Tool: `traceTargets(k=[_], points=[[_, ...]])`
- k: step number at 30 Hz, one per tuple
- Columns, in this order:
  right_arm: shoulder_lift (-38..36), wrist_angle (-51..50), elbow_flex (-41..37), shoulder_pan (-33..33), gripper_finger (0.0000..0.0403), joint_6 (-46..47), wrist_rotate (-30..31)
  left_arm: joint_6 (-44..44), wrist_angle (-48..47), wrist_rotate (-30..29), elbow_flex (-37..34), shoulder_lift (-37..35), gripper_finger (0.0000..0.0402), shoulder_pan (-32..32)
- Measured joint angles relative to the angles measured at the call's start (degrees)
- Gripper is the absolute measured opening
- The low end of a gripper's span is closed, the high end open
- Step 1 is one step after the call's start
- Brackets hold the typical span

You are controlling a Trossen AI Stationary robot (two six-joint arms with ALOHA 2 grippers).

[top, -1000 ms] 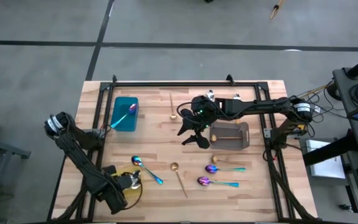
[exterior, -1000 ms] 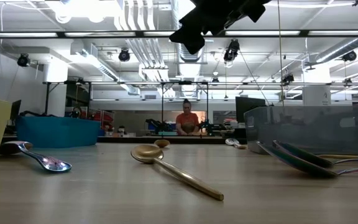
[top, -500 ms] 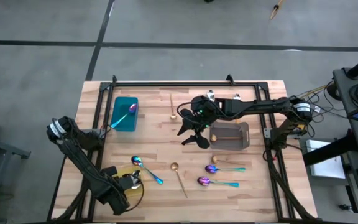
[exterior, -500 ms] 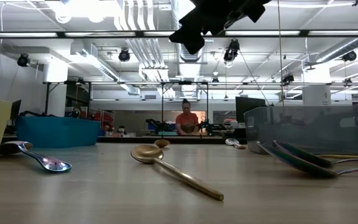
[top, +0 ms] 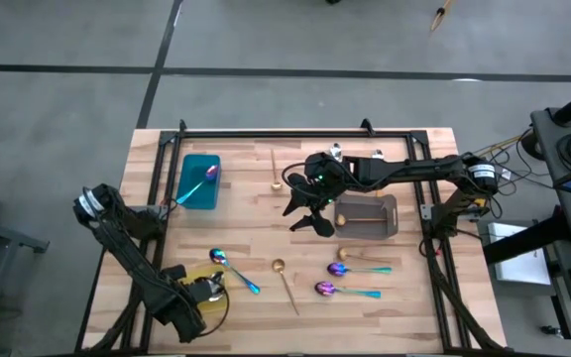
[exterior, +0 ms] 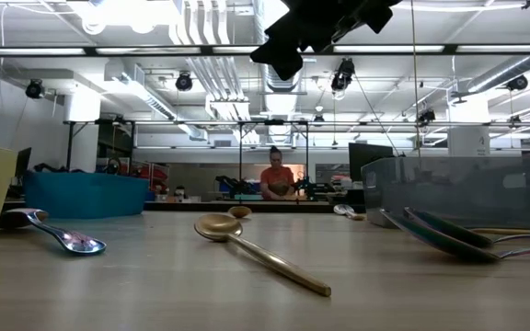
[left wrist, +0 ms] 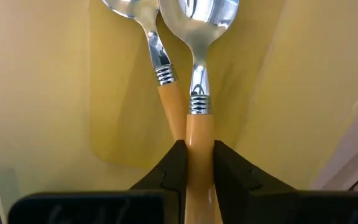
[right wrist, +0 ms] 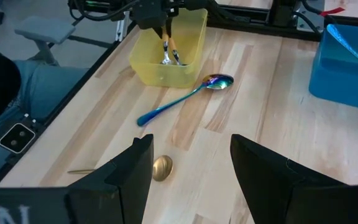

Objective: Sort silverware by color (type)
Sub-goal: Put the yellow spoon into the yellow bin, then put the gold spoon into the black bin

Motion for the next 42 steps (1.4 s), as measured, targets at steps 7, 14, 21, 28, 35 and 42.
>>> traceTargets(k=[7, 14, 21, 28, 35, 42], points=[[0.0, 0.0, 0.0, 0.0, 0.0203, 0.0, 0.0, -0.6, -1.4, 0.0, 1.2, -1.3, 0.0036, 0.0], [0.0, 0.0, 0.0, 0.0, 0.0203, 0.0, 0.0, -5.8, -3.1, -0.3, 1.5, -2.3, 0.0037, 0.0], [0.0, 0.0, 0.0, 0.0, 0.0203, 0.0, 0.0, -17.0, -3.4, -0.3, 0.9, -2.9, 0.0038, 0.0], [0.0, 0.0, 0.0, 0.0, 0.0203, 0.0, 0.0, -17.2, -3.4, -4.6, 0.9, -2.9, 0.005, 0.8], [0.0, 0.0, 0.0, 0.0, 0.0203, 0.0, 0.0, -16.2, -3.5, -4.4, 0.9, -2.9, 0.0082, 1.2], [0.0, -0.1, 0.0, 0.0, 0.0203, 0.2, 0.0, -13.5, -4.5, -4.4, 1.8, -3.7, 0.0094, 1.5]])
